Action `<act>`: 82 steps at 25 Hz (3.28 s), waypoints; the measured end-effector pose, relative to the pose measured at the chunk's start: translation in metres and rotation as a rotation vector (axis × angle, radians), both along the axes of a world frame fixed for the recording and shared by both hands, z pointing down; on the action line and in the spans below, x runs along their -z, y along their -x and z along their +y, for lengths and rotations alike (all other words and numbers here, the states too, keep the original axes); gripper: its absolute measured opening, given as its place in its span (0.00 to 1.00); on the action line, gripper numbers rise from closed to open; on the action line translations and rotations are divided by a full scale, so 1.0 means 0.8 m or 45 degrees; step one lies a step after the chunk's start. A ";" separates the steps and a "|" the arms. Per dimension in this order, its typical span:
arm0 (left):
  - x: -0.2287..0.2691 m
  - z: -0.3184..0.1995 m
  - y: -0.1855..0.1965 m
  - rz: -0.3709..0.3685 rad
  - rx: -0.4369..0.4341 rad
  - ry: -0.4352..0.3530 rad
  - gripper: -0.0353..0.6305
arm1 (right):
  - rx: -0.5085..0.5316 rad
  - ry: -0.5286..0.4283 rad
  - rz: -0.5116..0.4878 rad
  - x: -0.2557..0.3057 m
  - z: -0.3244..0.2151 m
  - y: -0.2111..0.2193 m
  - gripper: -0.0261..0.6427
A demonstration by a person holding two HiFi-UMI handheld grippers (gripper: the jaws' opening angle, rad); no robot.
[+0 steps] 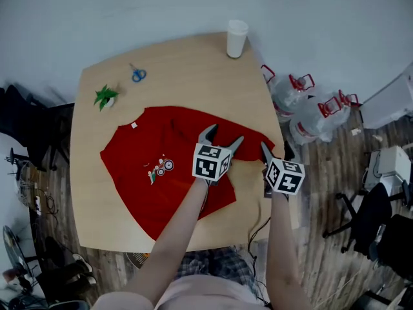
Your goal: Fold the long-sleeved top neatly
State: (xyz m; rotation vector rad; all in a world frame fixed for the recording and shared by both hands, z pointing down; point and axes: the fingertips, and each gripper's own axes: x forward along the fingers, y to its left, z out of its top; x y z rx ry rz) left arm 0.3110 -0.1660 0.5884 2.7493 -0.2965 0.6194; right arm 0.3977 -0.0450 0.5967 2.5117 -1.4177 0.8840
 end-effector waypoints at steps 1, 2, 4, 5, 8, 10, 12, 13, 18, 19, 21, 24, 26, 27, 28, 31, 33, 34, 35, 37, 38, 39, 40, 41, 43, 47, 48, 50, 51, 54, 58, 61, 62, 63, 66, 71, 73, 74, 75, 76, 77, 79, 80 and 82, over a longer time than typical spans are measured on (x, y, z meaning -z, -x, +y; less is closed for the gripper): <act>-0.005 0.010 -0.004 -0.007 -0.015 0.007 0.59 | -0.016 0.014 -0.010 -0.007 0.011 -0.001 0.58; -0.009 0.018 -0.008 -0.015 -0.029 0.013 0.59 | -0.032 0.028 -0.019 -0.014 0.021 -0.002 0.57; -0.017 0.031 -0.012 -0.029 -0.049 0.022 0.59 | -0.056 0.050 -0.036 -0.025 0.036 -0.002 0.56; -0.021 0.035 -0.013 -0.037 -0.055 0.024 0.59 | -0.064 0.061 -0.044 -0.031 0.041 -0.001 0.56; -0.032 0.046 -0.015 -0.056 -0.067 0.029 0.59 | -0.072 0.092 -0.070 -0.049 0.050 0.004 0.52; -0.037 0.050 -0.014 -0.062 -0.068 0.034 0.59 | -0.066 0.103 -0.086 -0.059 0.050 0.008 0.50; -0.042 0.052 -0.013 -0.067 -0.065 0.039 0.59 | -0.048 0.109 -0.096 -0.066 0.044 0.012 0.50; -0.043 0.052 -0.013 -0.070 -0.063 0.041 0.59 | -0.037 0.117 -0.099 -0.069 0.040 0.014 0.49; -0.046 0.056 -0.010 -0.078 -0.060 0.044 0.59 | 0.005 0.187 -0.161 -0.096 0.029 0.024 0.39; -0.045 0.056 -0.009 -0.077 -0.058 0.044 0.59 | 0.012 0.195 -0.176 -0.101 0.027 0.026 0.37; -0.043 0.054 -0.005 -0.075 -0.051 0.044 0.59 | 0.029 0.198 -0.191 -0.105 0.024 0.029 0.32; -0.041 0.050 0.001 -0.074 -0.037 0.045 0.59 | 0.053 0.207 -0.171 -0.103 0.018 0.033 0.18; -0.038 0.047 0.006 -0.071 -0.025 0.045 0.59 | 0.048 0.214 -0.152 -0.098 0.018 0.031 0.09; -0.036 0.045 0.009 -0.071 -0.018 0.044 0.59 | 0.039 0.208 -0.148 -0.095 0.020 0.029 0.08; -0.034 0.042 0.012 -0.071 -0.008 0.043 0.59 | 0.030 0.196 -0.143 -0.089 0.021 0.027 0.08; -0.024 0.028 0.025 -0.065 0.036 0.040 0.59 | 0.023 0.172 -0.104 -0.066 0.023 0.017 0.08; -0.016 0.016 0.035 -0.056 0.068 0.039 0.59 | 0.033 0.172 -0.047 -0.045 0.020 0.009 0.08; -0.012 0.009 0.041 -0.055 0.084 0.036 0.59 | 0.040 0.169 -0.019 -0.034 0.016 0.007 0.08; -0.009 0.001 0.047 -0.054 0.101 0.031 0.59 | 0.045 0.160 0.004 -0.023 0.011 0.005 0.08; 0.000 -0.015 0.059 -0.049 0.135 0.019 0.59 | 0.049 0.129 0.036 0.000 -0.001 -0.001 0.08; 0.004 -0.022 0.064 -0.046 0.151 0.013 0.59 | 0.049 0.113 0.048 0.011 -0.007 -0.005 0.08; 0.008 -0.028 0.069 -0.043 0.166 0.009 0.59 | 0.048 0.099 0.060 0.021 -0.012 -0.010 0.08; 0.012 -0.034 0.074 -0.041 0.181 0.004 0.59 | 0.047 0.090 0.073 0.031 -0.017 -0.016 0.08; 0.015 -0.039 0.080 -0.039 0.195 0.001 0.59 | 0.048 0.084 0.086 0.041 -0.021 -0.022 0.08; 0.021 -0.049 0.092 -0.036 0.223 -0.004 0.59 | 0.064 0.076 0.112 0.058 -0.031 -0.028 0.08; 0.031 -0.068 0.116 -0.027 0.289 -0.004 0.59 | 0.146 0.042 0.159 0.090 -0.069 -0.013 0.08; 0.035 -0.075 0.123 -0.023 0.307 -0.007 0.59 | 0.168 0.028 0.169 0.098 -0.081 -0.007 0.08; 0.042 -0.090 0.139 -0.016 0.345 -0.017 0.59 | 0.212 -0.002 0.190 0.114 -0.105 0.007 0.08; 0.045 -0.097 0.148 -0.014 0.366 -0.022 0.59 | 0.234 -0.020 0.200 0.122 -0.118 0.015 0.08; 0.056 -0.123 0.181 -0.010 0.436 -0.039 0.59 | 0.313 -0.074 0.235 0.147 -0.159 0.039 0.08; 0.066 -0.156 0.228 -0.007 0.528 -0.055 0.59 | 0.435 -0.132 0.270 0.175 -0.220 0.077 0.08; 0.069 -0.178 0.267 -0.007 0.601 -0.059 0.59 | 0.551 -0.171 0.280 0.187 -0.267 0.121 0.08; 0.070 -0.184 0.280 -0.008 0.626 -0.060 0.59 | 0.594 -0.181 0.282 0.189 -0.281 0.138 0.08; 0.071 -0.190 0.293 -0.009 0.650 -0.062 0.59 | 0.638 -0.190 0.284 0.190 -0.294 0.156 0.08; 0.071 -0.206 0.334 -0.013 0.720 -0.064 0.59 | 0.772 -0.214 0.283 0.190 -0.330 0.212 0.08; 0.070 -0.229 0.405 -0.014 0.844 -0.063 0.59 | 0.980 -0.226 0.264 0.175 -0.376 0.308 0.08; 0.067 -0.234 0.432 -0.020 0.885 -0.060 0.59 | 1.061 -0.221 0.258 0.165 -0.388 0.347 0.08; 0.064 -0.234 0.445 -0.024 0.905 -0.057 0.59 | 1.100 -0.217 0.253 0.159 -0.393 0.366 0.08; 0.061 -0.235 0.458 -0.029 0.926 -0.052 0.59 | 1.138 -0.212 0.247 0.153 -0.397 0.384 0.08; 0.058 -0.236 0.470 -0.032 0.946 -0.046 0.59 | 1.176 -0.208 0.241 0.147 -0.401 0.402 0.08; 0.055 -0.236 0.482 -0.037 0.967 -0.040 0.59 | 1.214 -0.203 0.234 0.141 -0.405 0.420 0.08; 0.048 -0.236 0.505 -0.047 1.005 -0.028 0.59 | 1.289 -0.190 0.222 0.128 -0.411 0.455 0.08; 0.045 -0.236 0.517 -0.052 1.022 -0.023 0.59 | 1.325 -0.181 0.217 0.120 -0.413 0.472 0.08; 0.037 -0.234 0.539 -0.065 1.050 -0.014 0.59 | 1.396 -0.152 0.207 0.102 -0.413 0.505 0.08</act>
